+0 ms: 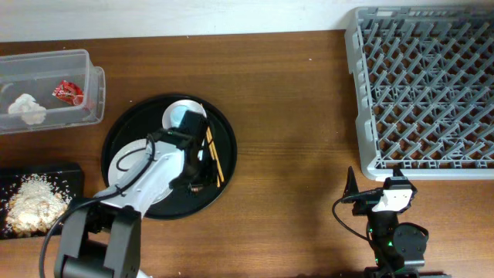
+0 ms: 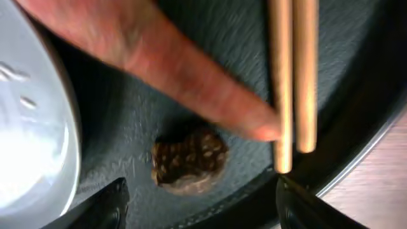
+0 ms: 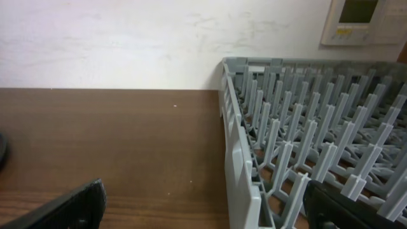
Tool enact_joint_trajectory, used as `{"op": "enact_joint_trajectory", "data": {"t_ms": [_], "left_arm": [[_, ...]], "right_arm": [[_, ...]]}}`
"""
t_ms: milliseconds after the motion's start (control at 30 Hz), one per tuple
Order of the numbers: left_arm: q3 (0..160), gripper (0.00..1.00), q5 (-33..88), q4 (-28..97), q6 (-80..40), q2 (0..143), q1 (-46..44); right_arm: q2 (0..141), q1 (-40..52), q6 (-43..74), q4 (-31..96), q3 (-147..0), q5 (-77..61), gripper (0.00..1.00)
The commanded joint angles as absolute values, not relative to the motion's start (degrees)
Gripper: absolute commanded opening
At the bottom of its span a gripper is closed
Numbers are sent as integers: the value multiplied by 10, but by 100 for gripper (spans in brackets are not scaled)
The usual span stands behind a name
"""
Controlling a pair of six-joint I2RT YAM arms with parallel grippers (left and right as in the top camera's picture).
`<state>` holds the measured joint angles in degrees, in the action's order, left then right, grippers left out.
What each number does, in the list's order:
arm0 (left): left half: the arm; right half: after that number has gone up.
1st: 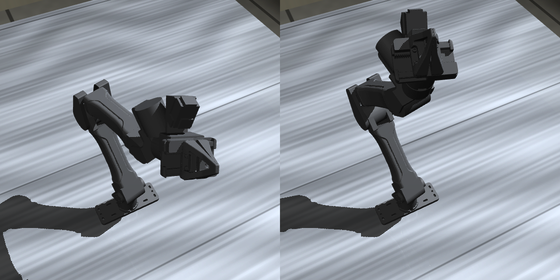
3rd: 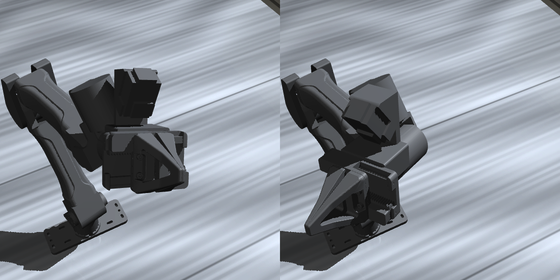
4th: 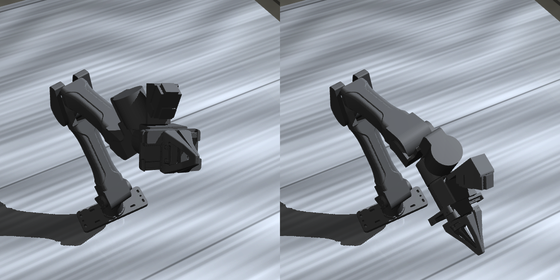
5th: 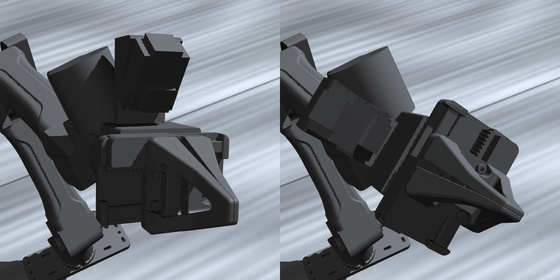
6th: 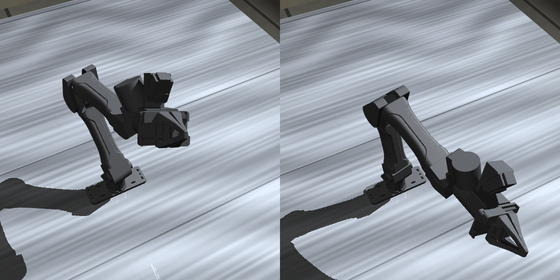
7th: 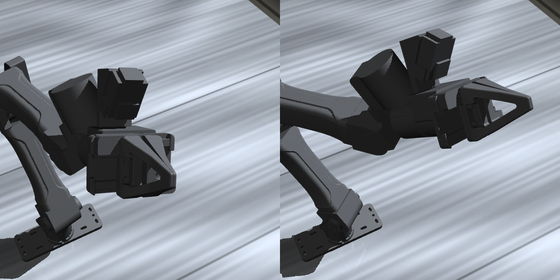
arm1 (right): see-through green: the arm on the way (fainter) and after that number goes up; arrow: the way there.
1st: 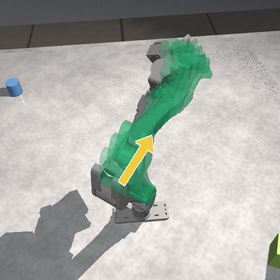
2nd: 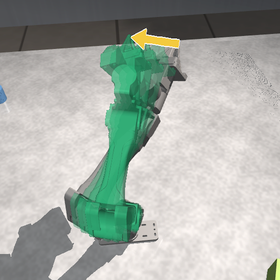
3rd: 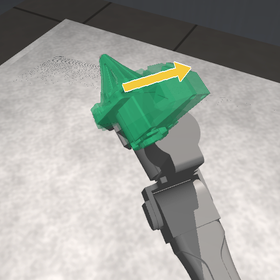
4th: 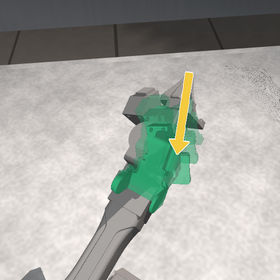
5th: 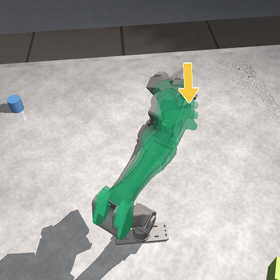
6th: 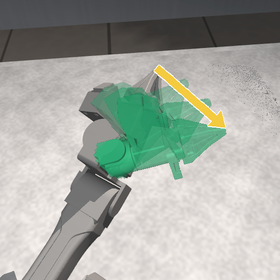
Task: Sort waste into correct bins and load items into the dishwasher rack
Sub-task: 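Lower the left gripper onto the brown mushroom and grasp it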
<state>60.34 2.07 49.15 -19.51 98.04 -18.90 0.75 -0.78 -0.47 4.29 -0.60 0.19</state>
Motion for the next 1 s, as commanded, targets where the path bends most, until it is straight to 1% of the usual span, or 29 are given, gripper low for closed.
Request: {"op": "enact_joint_trajectory", "data": {"t_ms": [0,367,467,567,600,667,733,800,833,967], "left_arm": [[562,73,17,434,-197,975,-189],[540,71,17,408,-197,976,-189],[538,67,17,407,-197,976,-189],[532,66,17,396,-197,976,-189],[531,65,17,392,-197,976,-189],[531,59,16,389,-197,976,-189],[531,59,-1,385,-197,976,-189],[529,56,0,386,-197,976,-189],[529,50,0,386,-197,976,-189],[529,43,0,387,-197,976,-189]], "right_arm": [[4,-11,-6,46,-3,7,98],[4,-11,-6,46,-3,7,98],[4,-11,-6,46,-3,7,98],[4,-11,-6,46,-3,7,98],[4,-11,-6,46,-3,7,98],[4,-11,-6,46,-3,7,98],[4,-11,-6,46,-3,7,98],[4,-11,-6,46,-3,7,98],[4,-11,-6,46,-3,7,98],[4,-11,-6,46,-3,7,98]]}}
